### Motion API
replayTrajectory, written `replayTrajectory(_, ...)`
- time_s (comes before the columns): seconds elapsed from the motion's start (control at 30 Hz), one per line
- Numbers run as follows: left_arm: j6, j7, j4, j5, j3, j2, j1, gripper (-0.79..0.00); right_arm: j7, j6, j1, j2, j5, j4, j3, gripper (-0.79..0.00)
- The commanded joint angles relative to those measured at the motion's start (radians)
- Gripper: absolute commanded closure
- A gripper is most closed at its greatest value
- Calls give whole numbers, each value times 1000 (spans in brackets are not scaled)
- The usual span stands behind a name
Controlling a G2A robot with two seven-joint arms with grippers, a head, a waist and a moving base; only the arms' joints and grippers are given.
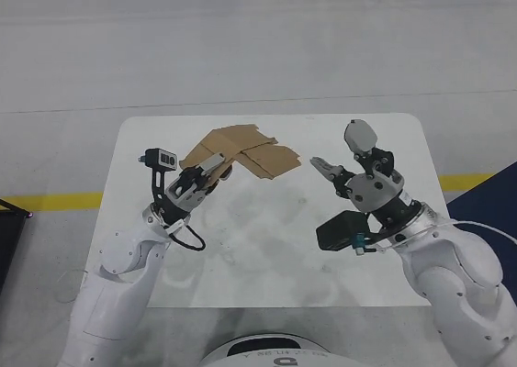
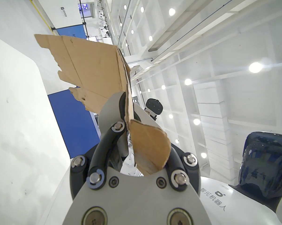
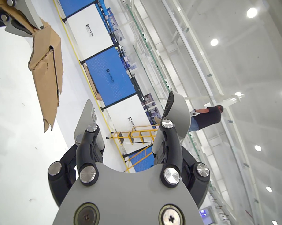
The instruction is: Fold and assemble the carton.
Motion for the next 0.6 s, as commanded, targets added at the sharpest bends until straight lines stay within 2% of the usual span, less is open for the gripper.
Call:
replayTrajectory(0.0, -13, -4, 7, -1, -2, 0, -2, 0, 2, 1, 1, 0, -9, 0, -3, -785)
replayTrajectory(0.13, -34, -18, 27, -1, -5, 0, -10, 0, 2, 1, 1, 0, -9, 0, -3, -785)
replayTrajectory(0.17, -39, -21, 33, -1, -5, 0, -14, 0, -5, 27, -5, -5, 67, 6, -13, -785)
replayTrajectory(0.2, -43, -26, 42, 7, -5, 1, -18, 0, 3, 54, -19, -13, 213, 33, -29, -785)
replayTrajectory(0.3, -51, -25, 64, 18, -5, 1, -28, 0, -35, 44, -10, -23, 440, 52, -54, -785)
replayTrajectory(0.4, -53, -20, 71, 31, -5, 1, -36, 0, -75, 1, 4, -28, 556, 79, -97, -785)
replayTrajectory(0.5, -61, -19, 74, 51, 2, 1, -41, 0, -59, -27, 34, -35, 566, 109, -165, -723)
replayTrajectory(0.57, -59, -11, 76, 51, 9, -1, -42, 0, -37, -51, 58, -40, 553, 120, -225, -653)
